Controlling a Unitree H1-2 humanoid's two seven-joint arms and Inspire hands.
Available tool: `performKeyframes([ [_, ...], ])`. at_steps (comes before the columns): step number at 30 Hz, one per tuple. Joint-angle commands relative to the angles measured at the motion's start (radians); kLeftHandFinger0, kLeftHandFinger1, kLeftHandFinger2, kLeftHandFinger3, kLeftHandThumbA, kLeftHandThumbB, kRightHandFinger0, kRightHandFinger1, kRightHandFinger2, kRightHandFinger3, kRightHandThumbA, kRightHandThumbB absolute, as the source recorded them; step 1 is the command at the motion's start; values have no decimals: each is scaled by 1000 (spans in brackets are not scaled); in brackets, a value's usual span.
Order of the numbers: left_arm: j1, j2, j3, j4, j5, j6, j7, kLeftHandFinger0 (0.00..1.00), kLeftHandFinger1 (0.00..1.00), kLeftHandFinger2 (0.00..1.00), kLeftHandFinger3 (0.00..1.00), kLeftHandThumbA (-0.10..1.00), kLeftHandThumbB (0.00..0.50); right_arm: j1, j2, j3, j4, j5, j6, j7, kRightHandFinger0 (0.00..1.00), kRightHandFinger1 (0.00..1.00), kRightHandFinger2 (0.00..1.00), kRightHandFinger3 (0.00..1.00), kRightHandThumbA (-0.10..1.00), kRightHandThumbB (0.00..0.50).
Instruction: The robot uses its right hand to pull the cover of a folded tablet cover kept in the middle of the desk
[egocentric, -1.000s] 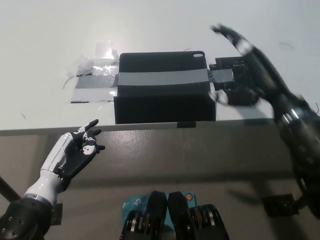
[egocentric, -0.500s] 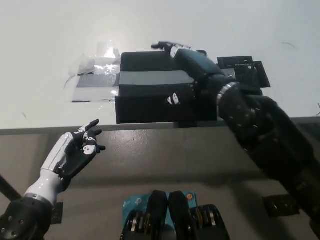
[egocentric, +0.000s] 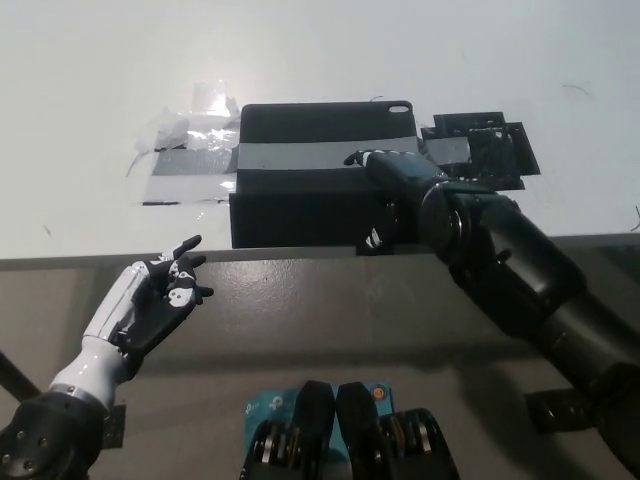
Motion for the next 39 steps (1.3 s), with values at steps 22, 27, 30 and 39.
performKeyframes([
  [22,-57,18,11,-30,-5,21,-8,736,949,1000,1000,1000,198,228,-17,-74,-579,-315,75,478,1000,1000,1000,1000,861,500],
  [27,-67,20,10,-29,-3,22,-8,745,954,1000,1000,1000,167,308,-14,-120,-582,-327,75,482,1000,1000,1000,1000,890,500],
  [30,-76,21,6,-23,5,20,-6,751,956,1000,1000,1000,178,336,-14,-126,-564,-298,75,448,1000,1000,1000,1000,978,500],
  [39,-81,31,3,-23,4,21,-16,803,972,1000,1000,1000,186,398,23,-179,-620,-283,75,557,1000,1000,1000,1000,1000,500],
])
